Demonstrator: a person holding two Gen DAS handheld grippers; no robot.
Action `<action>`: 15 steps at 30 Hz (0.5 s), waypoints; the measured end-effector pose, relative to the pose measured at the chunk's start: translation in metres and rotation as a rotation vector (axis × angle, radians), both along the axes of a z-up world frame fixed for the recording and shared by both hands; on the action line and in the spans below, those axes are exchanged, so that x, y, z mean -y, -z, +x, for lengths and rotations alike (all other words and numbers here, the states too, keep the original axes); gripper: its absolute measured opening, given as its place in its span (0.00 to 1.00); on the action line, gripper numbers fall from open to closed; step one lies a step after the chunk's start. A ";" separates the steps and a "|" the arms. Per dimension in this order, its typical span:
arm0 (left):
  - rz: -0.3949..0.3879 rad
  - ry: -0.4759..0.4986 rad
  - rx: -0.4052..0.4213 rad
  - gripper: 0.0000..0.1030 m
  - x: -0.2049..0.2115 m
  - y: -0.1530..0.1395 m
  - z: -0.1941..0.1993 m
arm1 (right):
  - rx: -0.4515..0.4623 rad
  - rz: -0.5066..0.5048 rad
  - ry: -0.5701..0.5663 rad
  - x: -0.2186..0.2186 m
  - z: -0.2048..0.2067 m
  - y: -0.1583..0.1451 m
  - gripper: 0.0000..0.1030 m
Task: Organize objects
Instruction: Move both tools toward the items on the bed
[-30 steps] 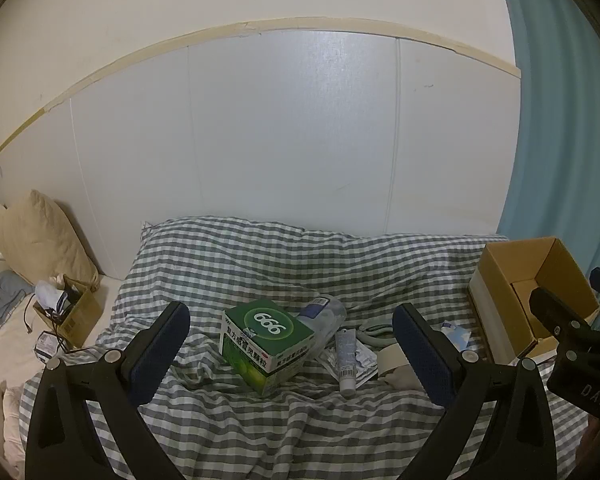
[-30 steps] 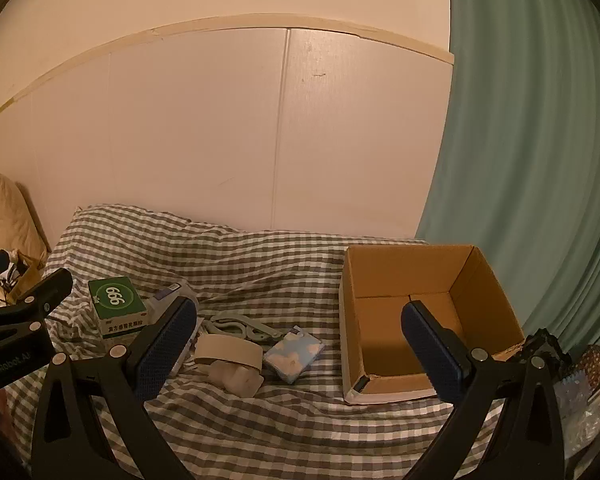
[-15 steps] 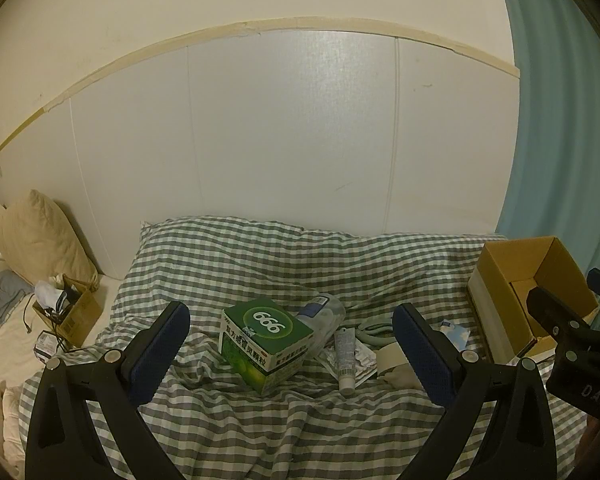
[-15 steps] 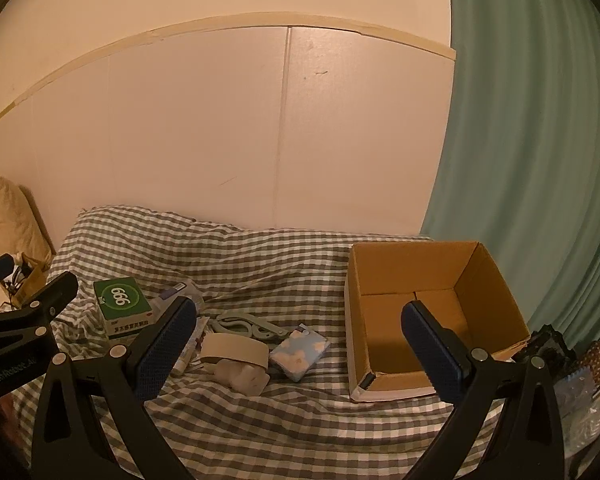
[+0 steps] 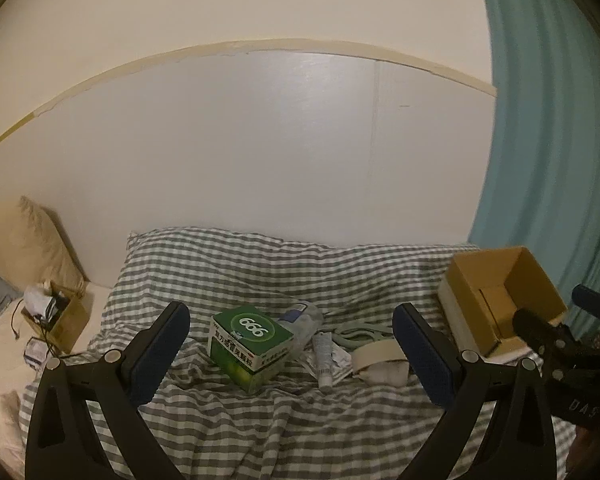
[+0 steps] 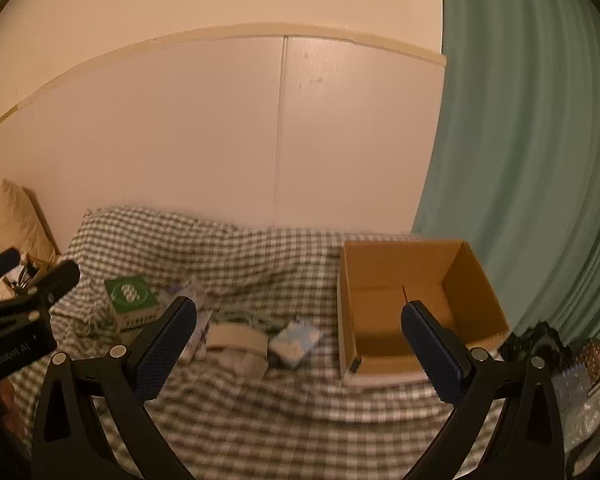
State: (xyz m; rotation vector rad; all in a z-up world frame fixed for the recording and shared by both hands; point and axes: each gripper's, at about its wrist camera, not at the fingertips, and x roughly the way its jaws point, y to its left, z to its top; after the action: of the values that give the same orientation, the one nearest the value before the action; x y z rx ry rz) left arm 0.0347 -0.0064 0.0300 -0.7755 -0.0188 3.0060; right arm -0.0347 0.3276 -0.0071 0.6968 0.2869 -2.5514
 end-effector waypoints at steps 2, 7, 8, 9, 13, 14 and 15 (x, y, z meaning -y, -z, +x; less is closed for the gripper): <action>-0.001 0.016 0.018 1.00 0.002 -0.001 0.004 | 0.011 0.006 0.003 -0.002 0.008 -0.001 1.00; 0.000 0.045 0.017 1.00 0.008 -0.005 0.020 | 0.012 0.022 0.012 -0.007 0.038 -0.001 1.00; -0.010 0.048 0.014 1.00 0.010 -0.006 0.023 | 0.018 0.030 0.010 -0.007 0.041 0.000 1.00; -0.018 0.047 0.012 1.00 0.013 -0.007 0.025 | 0.020 0.039 0.010 -0.007 0.045 -0.001 1.00; -0.009 0.039 0.035 1.00 0.033 -0.007 0.023 | -0.003 0.067 0.016 -0.002 0.053 -0.010 1.00; 0.003 0.023 0.043 1.00 0.042 -0.005 0.020 | -0.009 0.071 0.021 -0.002 0.053 -0.012 1.00; 0.008 0.014 0.049 1.00 0.048 -0.003 0.018 | -0.011 0.074 0.023 0.000 0.053 -0.012 1.00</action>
State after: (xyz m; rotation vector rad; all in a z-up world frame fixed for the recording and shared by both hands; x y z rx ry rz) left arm 0.0529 -0.0540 0.0335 -0.8451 -0.0268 2.9716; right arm 0.0178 0.3272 0.0053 0.7180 0.3810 -2.5783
